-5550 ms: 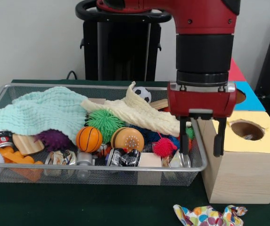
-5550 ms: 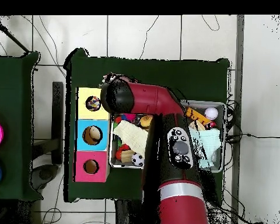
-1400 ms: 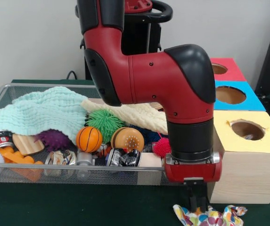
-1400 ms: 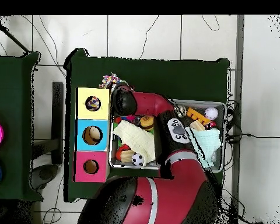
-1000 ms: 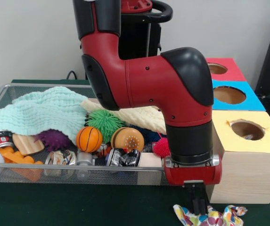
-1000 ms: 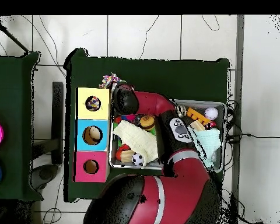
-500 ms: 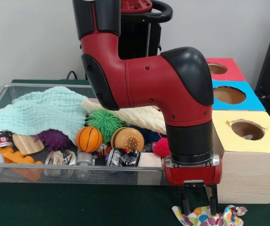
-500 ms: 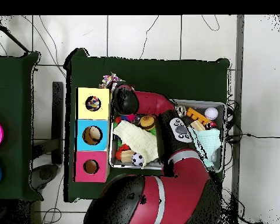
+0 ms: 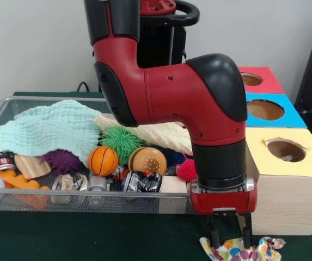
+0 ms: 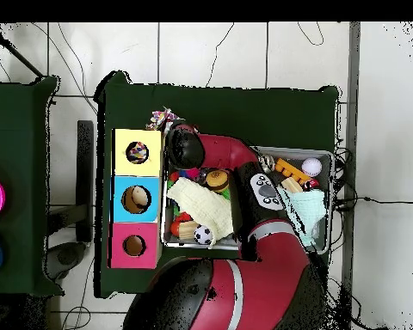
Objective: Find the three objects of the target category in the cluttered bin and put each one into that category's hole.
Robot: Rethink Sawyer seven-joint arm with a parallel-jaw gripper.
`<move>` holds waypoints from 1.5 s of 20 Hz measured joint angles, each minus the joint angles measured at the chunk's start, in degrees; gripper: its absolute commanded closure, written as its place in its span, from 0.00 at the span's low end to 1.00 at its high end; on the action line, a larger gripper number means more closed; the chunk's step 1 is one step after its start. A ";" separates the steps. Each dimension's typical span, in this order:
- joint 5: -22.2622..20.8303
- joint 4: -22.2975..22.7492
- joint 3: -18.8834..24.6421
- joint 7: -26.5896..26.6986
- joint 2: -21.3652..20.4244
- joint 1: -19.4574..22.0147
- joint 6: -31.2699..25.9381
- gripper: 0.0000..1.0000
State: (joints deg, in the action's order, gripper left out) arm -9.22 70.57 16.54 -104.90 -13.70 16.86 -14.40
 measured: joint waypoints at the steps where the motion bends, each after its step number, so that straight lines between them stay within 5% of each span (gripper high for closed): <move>1: -0.01 0.00 0.00 0.00 0.03 0.01 0.04 0.00; 15: -1.90 -1.96 0.02 0.00 2.49 -0.22 2.69 0.00; 16: -1.93 -2.21 0.02 0.00 2.73 -0.21 2.75 1.00; 30: -2.26 -2.05 0.34 0.00 2.44 -0.11 2.74 1.00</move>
State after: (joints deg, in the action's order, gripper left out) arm -11.48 68.52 16.88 -104.90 -11.26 16.75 -11.66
